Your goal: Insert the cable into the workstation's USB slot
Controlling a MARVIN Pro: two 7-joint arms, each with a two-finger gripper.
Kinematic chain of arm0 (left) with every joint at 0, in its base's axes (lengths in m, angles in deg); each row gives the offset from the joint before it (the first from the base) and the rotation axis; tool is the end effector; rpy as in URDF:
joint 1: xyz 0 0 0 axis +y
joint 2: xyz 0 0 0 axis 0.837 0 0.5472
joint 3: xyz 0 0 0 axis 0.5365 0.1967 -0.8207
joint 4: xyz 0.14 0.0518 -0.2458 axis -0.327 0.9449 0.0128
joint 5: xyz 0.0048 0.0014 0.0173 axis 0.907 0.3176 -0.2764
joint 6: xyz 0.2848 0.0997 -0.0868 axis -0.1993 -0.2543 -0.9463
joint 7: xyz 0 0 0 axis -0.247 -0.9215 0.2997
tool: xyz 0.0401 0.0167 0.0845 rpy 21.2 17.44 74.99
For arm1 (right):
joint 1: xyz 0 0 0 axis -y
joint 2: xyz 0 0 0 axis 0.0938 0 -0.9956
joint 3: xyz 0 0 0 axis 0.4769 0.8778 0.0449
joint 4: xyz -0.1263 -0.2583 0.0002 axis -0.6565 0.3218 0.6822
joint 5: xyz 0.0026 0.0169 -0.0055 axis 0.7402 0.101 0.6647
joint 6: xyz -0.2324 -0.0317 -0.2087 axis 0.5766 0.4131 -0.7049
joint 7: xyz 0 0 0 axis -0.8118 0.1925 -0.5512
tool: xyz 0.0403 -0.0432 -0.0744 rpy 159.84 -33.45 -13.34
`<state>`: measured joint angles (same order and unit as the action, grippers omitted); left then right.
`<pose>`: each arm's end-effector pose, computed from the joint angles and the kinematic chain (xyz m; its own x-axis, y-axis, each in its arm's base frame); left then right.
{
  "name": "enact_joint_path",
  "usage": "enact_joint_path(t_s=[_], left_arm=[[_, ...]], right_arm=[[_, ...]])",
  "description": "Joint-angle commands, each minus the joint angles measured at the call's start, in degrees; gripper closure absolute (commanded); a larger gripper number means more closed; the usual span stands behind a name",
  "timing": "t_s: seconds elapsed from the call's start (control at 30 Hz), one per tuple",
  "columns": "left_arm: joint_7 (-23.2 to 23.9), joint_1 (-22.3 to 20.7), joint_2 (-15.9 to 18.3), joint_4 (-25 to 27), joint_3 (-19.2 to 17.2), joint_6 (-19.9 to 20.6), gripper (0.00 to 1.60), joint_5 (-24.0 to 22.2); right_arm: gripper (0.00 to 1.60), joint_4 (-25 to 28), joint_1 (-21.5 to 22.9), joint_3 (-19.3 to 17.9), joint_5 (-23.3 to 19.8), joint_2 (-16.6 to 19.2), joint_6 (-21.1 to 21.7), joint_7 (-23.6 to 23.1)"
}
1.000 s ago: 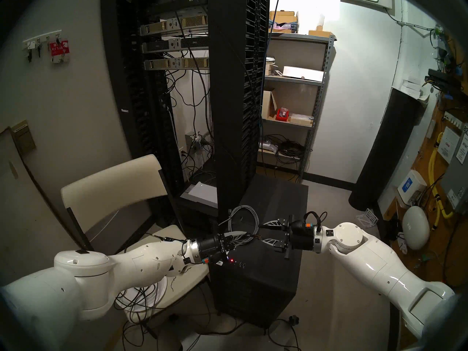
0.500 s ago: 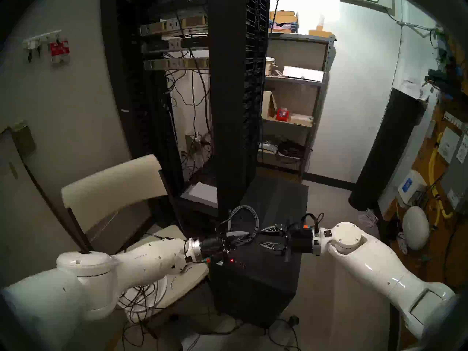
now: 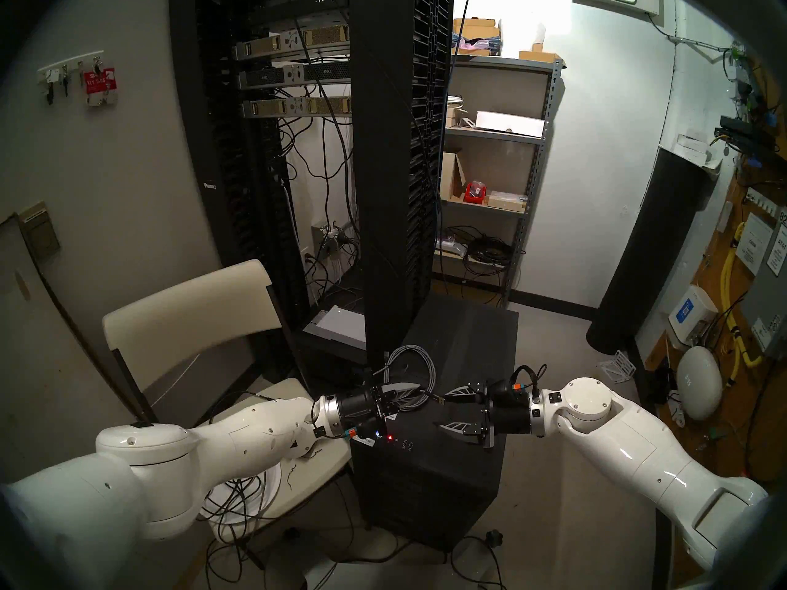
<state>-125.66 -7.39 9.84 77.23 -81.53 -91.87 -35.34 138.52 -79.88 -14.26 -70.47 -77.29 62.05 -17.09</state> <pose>0.4212 -0.0763 -0.4119 -0.8925 -0.2030 0.4028 -0.3570 -0.2280 -0.9059 0.3889 -0.0302 -0.3446 0.0337 0.3269 0.9445 0.9622 -0.2661 0.0578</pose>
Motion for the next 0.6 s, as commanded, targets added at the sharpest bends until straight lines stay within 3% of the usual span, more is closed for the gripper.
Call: enact_joint_path(t_s=[0.0, 0.57], left_arm=[[-5.9, 0.4, -0.2, 0.6, -1.7, 0.0, 1.6, 0.8], [-6.2, 2.4, -1.6, -1.2, -7.2, 1.5, 1.6, 4.4]], right_arm=[[0.41, 1.7, 1.0, -1.0, -0.4, -0.8, 0.0, 1.4], [0.55, 3.6, 1.1, -1.1, -0.4, -0.7, 2.0, 1.1]])
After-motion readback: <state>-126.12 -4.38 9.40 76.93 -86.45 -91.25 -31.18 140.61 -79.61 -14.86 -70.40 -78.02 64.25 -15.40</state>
